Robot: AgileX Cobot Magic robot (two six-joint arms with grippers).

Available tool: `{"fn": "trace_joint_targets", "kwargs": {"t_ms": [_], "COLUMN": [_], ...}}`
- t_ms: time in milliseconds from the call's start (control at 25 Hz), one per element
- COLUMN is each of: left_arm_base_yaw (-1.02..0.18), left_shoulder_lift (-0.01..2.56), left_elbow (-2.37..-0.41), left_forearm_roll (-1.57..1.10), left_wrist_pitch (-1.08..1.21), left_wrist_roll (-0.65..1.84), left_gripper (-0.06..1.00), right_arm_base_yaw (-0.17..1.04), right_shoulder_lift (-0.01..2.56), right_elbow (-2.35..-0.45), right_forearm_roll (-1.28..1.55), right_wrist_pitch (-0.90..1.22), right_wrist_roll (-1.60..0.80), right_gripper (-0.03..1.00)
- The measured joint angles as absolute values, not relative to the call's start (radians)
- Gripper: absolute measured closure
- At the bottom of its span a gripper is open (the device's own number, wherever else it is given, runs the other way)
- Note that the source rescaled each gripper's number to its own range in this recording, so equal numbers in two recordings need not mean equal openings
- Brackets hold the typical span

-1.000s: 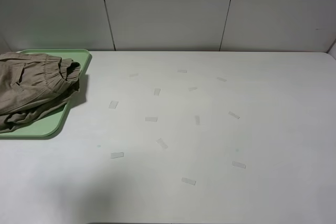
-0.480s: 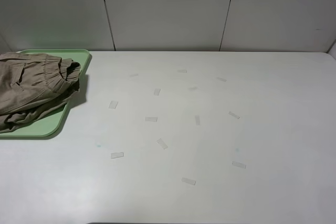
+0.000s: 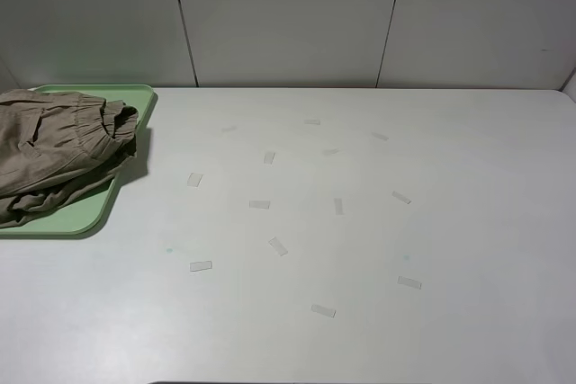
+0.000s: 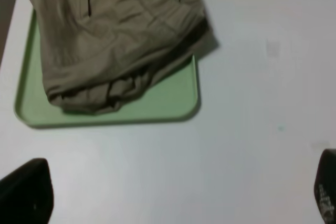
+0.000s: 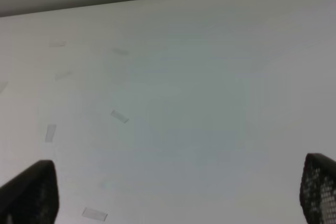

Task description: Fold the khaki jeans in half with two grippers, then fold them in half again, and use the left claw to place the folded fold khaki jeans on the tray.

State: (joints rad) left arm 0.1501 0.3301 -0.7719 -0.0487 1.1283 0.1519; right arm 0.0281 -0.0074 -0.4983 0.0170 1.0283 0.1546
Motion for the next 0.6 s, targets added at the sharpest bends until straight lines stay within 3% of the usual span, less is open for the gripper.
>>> {"fn": "trace_joint_targets", "kwargs": {"t_ms": [600], "left_arm_base_yaw": [0.15], "left_shoulder_lift": [0.011], "left_elbow": [-0.545], "left_forearm_roll": [-0.056], "left_wrist_pitch": [1.087], "left_wrist_roll": [0.152], "left_gripper": [-0.05], "right_arm_base_yaw": [0.028], "right_shoulder_lift": [-0.007], "right_elbow": [-0.498], "right_forearm_roll": [0.017], "right_wrist_pitch": [1.028], "right_wrist_roll": [0.155], "right_gripper": [-0.03]}}
